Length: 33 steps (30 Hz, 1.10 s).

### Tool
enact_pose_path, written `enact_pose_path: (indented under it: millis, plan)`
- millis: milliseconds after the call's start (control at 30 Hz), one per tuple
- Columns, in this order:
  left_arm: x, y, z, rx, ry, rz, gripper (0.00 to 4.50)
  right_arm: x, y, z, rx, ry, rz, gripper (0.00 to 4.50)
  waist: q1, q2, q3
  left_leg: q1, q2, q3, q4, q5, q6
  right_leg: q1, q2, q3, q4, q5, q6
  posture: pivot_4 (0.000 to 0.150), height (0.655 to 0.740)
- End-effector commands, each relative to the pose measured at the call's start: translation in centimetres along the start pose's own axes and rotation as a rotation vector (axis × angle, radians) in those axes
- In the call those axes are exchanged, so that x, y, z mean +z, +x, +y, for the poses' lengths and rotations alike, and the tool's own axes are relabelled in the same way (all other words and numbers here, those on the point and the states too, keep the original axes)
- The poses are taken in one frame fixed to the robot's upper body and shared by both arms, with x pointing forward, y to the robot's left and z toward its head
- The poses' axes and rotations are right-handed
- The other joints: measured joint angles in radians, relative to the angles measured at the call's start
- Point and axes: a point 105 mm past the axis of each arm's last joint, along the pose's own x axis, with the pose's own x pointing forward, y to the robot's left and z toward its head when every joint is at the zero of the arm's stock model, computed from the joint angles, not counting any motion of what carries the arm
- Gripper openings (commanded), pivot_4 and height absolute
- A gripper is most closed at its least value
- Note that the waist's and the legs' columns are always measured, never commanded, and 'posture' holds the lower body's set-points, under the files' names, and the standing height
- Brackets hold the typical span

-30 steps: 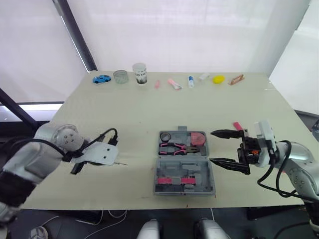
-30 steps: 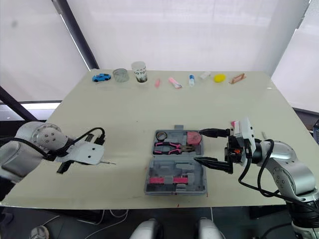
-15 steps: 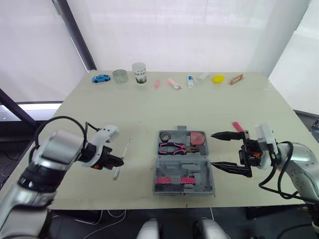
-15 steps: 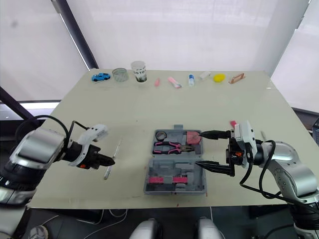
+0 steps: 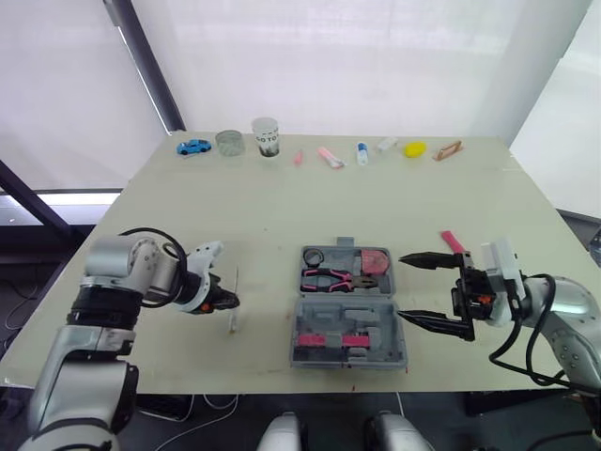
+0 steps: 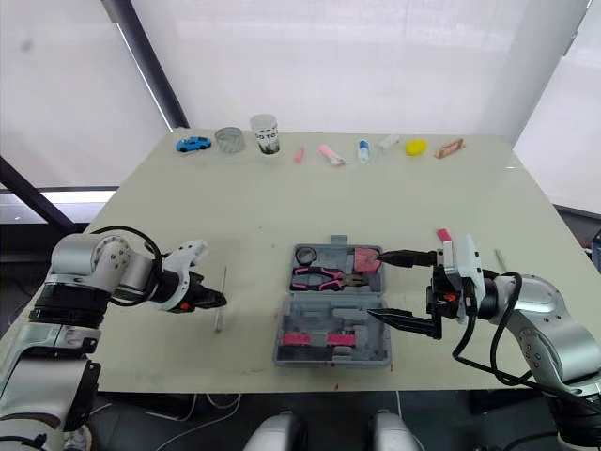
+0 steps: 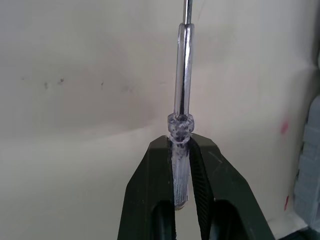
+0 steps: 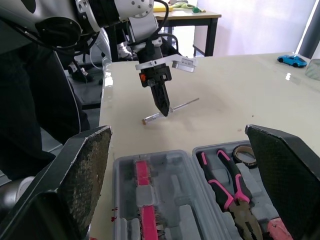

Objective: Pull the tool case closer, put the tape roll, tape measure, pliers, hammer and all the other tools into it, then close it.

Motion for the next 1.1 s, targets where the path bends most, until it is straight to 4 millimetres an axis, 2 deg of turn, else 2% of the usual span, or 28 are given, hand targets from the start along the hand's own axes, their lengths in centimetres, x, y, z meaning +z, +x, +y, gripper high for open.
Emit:
enact_pose_path:
  millis: [33, 167, 233, 367, 500, 567, 633, 800, 933, 1100]
  plan:
    - [0.3, -0.2, 0.2, 0.019, -0.032, -0.031, 1.04, 1.3, -0.2, 0.5, 0.027, -0.065, -0.012, 4.50, -0.001, 0.000, 0.000, 0.000, 0.000, 0.000, 0.000, 0.000, 0.000, 0.000, 0.000, 0.000, 0.000, 0.000, 0.000, 0.150, 0.7400]
    - [0.1, -0.6, 0.3, 0.060, -0.012, -0.063, 2.96, 1.2, -0.2, 0.7, 0.038, -0.063, -0.003, 4.50, -0.002, 0.000, 0.000, 0.000, 0.000, 0.000, 0.000, 0.000, 0.000, 0.000, 0.000, 0.000, 0.001, 0.000, 0.000, 0.150, 0.7400]
    - [0.2, -1.4, 0.6, 0.093, 0.013, -0.111, 3.49, 1.1, -0.3, 0.6, 0.035, -0.061, -0.002, 4.50, -0.004, 0.000, 0.000, 0.001, 0.000, 0.000, 0.000, 0.000, 0.000, 0.000, 0.000, 0.000, 0.001, 0.000, 0.000, 0.150, 0.7400]
    - [-0.2, -2.8, 0.4, 0.137, 0.105, -0.178, 3.49, 1.0, -0.5, 0.6, 0.030, -0.060, 0.002, 4.50, -0.004, 0.000, 0.000, 0.001, 0.000, 0.000, 0.000, 0.000, -0.001, 0.000, -0.001, 0.001, 0.002, 0.000, 0.000, 0.150, 0.7400]
    - [-0.5, -5.0, -3.7, 0.029, 0.226, -0.426, 3.49, 1.3, -1.3, 0.2, 0.017, -0.055, 0.016, 4.50, -0.001, 0.000, 0.000, 0.001, 0.000, 0.000, 0.000, 0.000, -0.001, 0.000, -0.005, -0.001, 0.003, 0.000, 0.000, 0.150, 0.7400]
    - [-1.2, -5.4, -4.6, 0.077, 0.335, -0.480, 3.49, 1.3, -1.5, -0.1, 0.013, -0.050, 0.022, 4.50, 0.001, -0.001, 0.000, 0.001, -0.001, 0.001, -0.001, 0.000, -0.001, 0.000, -0.010, -0.002, 0.003, 0.000, 0.001, 0.150, 0.7400]
    - [-1.2, -5.1, -4.2, 0.089, 0.238, -0.535, 3.49, 1.3, -1.5, -0.4, 0.016, -0.050, 0.029, 4.50, 0.003, -0.001, 0.000, 0.001, -0.003, 0.001, 0.000, 0.000, -0.001, 0.000, -0.011, -0.001, 0.002, 0.000, 0.001, 0.150, 0.7400]
    - [-2.0, -4.3, -3.5, 0.257, 0.293, -0.640, 3.49, 1.7, -1.5, -1.0, 0.027, -0.058, 0.030, 4.50, -0.005, -0.002, 0.000, 0.003, -0.005, 0.002, 0.000, 0.000, -0.001, 0.001, -0.008, 0.000, 0.001, 0.000, 0.001, 0.150, 0.7400]
    - [-3.1, -2.3, -2.8, 0.305, 0.222, -0.691, 3.49, 1.6, -1.3, -1.1, 0.054, -0.059, 0.036, 4.50, 0.000, -0.002, 0.000, 0.003, -0.004, 0.003, -0.001, 0.000, -0.001, 0.001, -0.008, 0.000, 0.001, 0.000, 0.001, 0.150, 0.7400]
    - [-2.3, -0.6, -2.7, 0.331, 0.136, -0.765, 3.49, 1.8, -1.3, -1.5, 0.059, -0.062, 0.037, 4.50, 0.007, -0.002, 0.000, 0.001, -0.005, 0.005, 0.000, 0.000, -0.001, 0.002, -0.008, -0.001, -0.002, 0.000, 0.001, 0.150, 0.7400]
